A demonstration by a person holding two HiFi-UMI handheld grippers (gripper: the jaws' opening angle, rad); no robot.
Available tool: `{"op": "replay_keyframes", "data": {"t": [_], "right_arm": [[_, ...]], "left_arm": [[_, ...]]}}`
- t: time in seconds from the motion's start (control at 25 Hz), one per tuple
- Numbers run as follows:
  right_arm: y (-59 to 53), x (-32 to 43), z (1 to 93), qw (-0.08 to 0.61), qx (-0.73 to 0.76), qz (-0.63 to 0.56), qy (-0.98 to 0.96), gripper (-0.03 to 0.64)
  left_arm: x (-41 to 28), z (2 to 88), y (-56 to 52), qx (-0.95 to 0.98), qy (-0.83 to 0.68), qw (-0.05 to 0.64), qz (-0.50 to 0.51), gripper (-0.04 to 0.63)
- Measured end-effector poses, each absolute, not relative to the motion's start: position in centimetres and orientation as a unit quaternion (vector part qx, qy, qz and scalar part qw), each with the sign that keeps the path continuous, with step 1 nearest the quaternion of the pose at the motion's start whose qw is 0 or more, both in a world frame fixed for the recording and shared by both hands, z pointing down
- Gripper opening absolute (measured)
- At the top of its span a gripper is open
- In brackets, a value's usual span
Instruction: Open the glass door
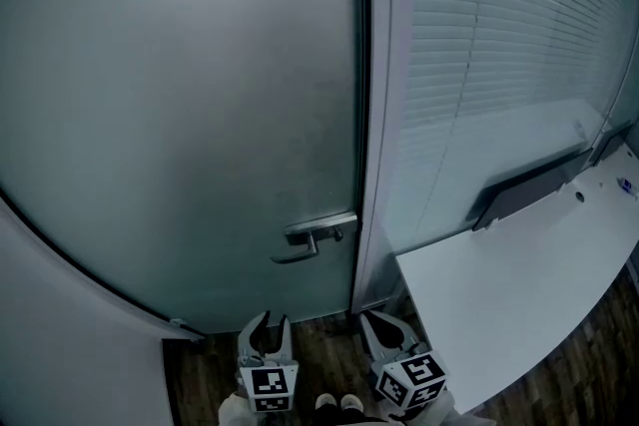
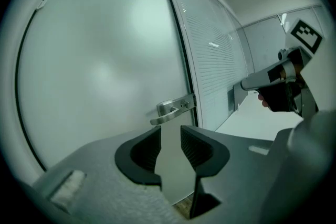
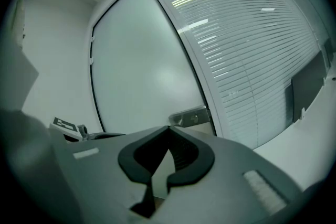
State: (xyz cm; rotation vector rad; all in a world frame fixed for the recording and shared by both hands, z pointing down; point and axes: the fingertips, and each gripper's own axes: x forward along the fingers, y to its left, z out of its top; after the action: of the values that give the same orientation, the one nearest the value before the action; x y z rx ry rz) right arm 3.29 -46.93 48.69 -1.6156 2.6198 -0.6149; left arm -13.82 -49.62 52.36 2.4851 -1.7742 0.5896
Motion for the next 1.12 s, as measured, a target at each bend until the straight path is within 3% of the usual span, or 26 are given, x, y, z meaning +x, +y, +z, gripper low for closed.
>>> {"op": "replay_keyframes", "data": {"t": [0.16,0.28,0.52,1.12], "right_arm": [[-46.8,3.1,48.9,-0.014,-0.518,-0.199,0.831,0.005],[-46.7,3.3,49.2,-0.023,-0.525,-0.201,0.827,0.005],[-46.1,4.2,50.4,-0.037,-0.547,-0.211,0.809,0.004],[-46.3,4.2,51.3,-0.049,-0.569,-0.212,0.793,0.005]], "left_arm": [[-14.1,55.0,-51.4,0.798,-0.543,-0.031,0.259,0.208],[-14.8,56.0,-53.6,0.784,-0.529,-0.090,0.312,0.238],[-15.1,56.8,-57.5,0.750,-0.506,-0.215,0.367,0.239],[-12.9,57.9,-63.7,0.686,-0.422,-0.396,0.440,0.230]]}}
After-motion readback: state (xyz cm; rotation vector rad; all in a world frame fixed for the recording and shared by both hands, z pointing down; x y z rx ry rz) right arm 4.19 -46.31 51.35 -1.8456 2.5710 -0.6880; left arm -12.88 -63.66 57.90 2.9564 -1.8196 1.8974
